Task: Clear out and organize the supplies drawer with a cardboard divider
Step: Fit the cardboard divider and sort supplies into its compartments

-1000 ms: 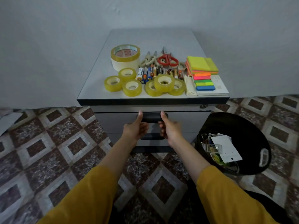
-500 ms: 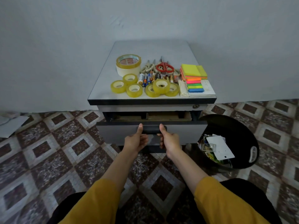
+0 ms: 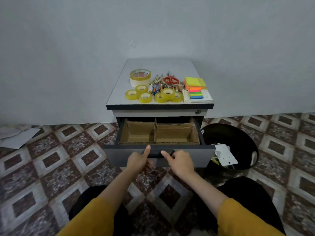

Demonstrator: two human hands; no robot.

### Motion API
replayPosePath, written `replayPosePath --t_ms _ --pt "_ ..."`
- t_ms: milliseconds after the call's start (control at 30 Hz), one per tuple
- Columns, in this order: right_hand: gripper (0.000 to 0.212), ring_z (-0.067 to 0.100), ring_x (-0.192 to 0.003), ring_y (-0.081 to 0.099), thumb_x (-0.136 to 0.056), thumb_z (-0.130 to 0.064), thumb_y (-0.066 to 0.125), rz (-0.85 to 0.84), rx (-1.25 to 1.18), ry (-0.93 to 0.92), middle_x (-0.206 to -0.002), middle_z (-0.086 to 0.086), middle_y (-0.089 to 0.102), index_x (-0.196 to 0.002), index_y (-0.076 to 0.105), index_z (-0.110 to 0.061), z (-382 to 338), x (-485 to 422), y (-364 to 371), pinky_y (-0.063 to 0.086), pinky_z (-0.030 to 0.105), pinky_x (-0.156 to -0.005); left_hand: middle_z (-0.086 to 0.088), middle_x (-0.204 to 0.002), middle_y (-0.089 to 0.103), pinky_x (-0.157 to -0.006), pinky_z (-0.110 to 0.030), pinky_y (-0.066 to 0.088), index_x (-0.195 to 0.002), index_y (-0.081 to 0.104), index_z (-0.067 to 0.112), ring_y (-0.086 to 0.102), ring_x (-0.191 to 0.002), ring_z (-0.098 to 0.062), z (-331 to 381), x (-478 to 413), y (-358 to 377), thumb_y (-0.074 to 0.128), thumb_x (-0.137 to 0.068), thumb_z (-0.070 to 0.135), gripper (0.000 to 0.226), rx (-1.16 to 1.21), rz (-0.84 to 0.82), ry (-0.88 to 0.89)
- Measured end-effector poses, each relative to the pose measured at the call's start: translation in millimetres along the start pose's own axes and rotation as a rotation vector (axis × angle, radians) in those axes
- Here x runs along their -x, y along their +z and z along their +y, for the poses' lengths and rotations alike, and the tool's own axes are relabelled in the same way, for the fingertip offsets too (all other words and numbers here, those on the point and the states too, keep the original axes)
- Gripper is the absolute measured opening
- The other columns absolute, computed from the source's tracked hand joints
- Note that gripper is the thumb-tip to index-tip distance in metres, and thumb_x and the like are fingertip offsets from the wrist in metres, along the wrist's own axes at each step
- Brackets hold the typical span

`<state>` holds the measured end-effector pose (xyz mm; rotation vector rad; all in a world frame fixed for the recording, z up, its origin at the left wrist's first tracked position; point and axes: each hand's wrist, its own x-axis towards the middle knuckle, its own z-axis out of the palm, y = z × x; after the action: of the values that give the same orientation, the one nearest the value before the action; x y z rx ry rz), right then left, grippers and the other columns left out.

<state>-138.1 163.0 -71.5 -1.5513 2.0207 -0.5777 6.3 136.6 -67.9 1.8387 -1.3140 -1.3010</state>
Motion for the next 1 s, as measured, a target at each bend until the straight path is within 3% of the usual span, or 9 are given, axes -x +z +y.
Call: replayPosePath --t_ms 100,167,267,333,567,700,833,1000 --pt "0.044 0.017 -0.074 0.056 -0.086 -0.058 0.054 0.089 0.249 -0.252 -0.074 0.001 0.06 -0.071 0.053 -0.016 -10.7 -3.9 -18.7 0.041 0.027 -0.06 -0.001 -0.056 0.058 -0.057 -0.028 0.041 -0.054 0.058 0.013 0.059 -0.062 -0.02 15.7 -7.3 -21.0 0.049 -0.091 0.051 0.054 -0.378 0.175 0.336" --pt "0.041 0.02 -0.099 0.053 -0.086 -0.054 0.055 0.095 0.37 -0.366 -0.101 0.003 0.061 -0.098 0.058 -0.015 -15.0 -13.4 -26.3 0.042 0.029 -0.075 -0.003 -0.08 0.062 -0.066 -0.03 0.044 -0.077 0.064 0.013 0.06 -0.082 -0.021 21.3 -18.1 -32.4 0.052 -0.089 0.05 0.04 -0.583 0.23 0.514" --pt "0.058 0.021 -0.121 0.043 -0.088 -0.055 0.052 0.018 0.389 -0.389 -0.128 0.002 0.052 -0.13 0.05 -0.015 -14.6 -29.5 -26.2 0.042 0.033 -0.094 -0.006 -0.122 0.059 -0.091 -0.034 0.044 -0.118 0.06 0.012 0.052 -0.113 -0.023 19.0 -41.2 -41.3 0.048 -0.091 0.051 0.049 -0.791 0.086 0.518" --pt "0.07 0.024 -0.128 0.037 -0.086 -0.059 0.052 -0.072 0.417 -0.361 -0.139 0.003 0.045 -0.141 0.04 -0.017 -11.5 -37.4 -21.2 0.039 0.036 -0.1 -0.009 -0.117 0.062 -0.086 -0.035 0.047 -0.117 0.06 0.013 0.055 -0.105 -0.024 11.4 -48.0 -41.0 0.044 -0.09 0.057 0.054 -0.933 -0.022 0.448" --pt "0.078 0.026 -0.121 0.04 -0.08 -0.068 0.05 -0.18 0.565 -0.351 -0.13 0.006 0.05 -0.139 0.044 -0.017 -7.1 -42.5 -19.2 0.039 0.035 -0.094 -0.01 -0.102 0.063 -0.074 -0.032 0.049 -0.111 0.059 0.008 0.058 -0.093 -0.024 10.7 -39.0 -41.8 0.055 -0.081 0.062 0.061 -1.104 -0.068 0.441" --pt "0.09 0.027 -0.122 0.037 -0.068 -0.068 0.064 -0.284 0.517 -0.347 -0.126 0.005 0.048 -0.139 0.042 -0.017 -2.4 -31.4 -22.2 0.039 0.038 -0.096 -0.009 -0.104 0.06 -0.075 -0.029 0.045 -0.106 0.059 0.007 0.058 -0.097 -0.025 15.4 -24.6 -46.4 0.061 -0.085 0.047 0.045 -1.224 -0.062 0.439" --pt "0.079 0.023 -0.112 0.043 -0.066 -0.056 0.075 -0.298 0.529 -0.351 -0.113 0.003 0.048 -0.128 0.049 -0.013 -6.5 -14.4 -22.0 0.039 0.034 -0.085 -0.003 -0.097 0.061 -0.074 -0.028 0.046 -0.107 0.064 0.016 0.058 -0.094 -0.021 8.7 -13.3 -48.9 0.063 -0.081 0.052 0.044 -1.223 -0.062 0.464" --pt "0.076 0.023 -0.107 0.049 -0.062 -0.051 0.079 -0.323 0.495 -0.338 -0.11 0.002 0.05 -0.122 0.053 -0.011 -4.8 0.1 -27.7 0.044 0.034 -0.084 0.003 -0.088 0.055 -0.068 -0.023 0.042 -0.104 0.068 0.018 0.055 -0.089 -0.016 7.0 0.0 -44.9 0.068 -0.076 0.053 0.045 -1.175 -0.109 0.455"
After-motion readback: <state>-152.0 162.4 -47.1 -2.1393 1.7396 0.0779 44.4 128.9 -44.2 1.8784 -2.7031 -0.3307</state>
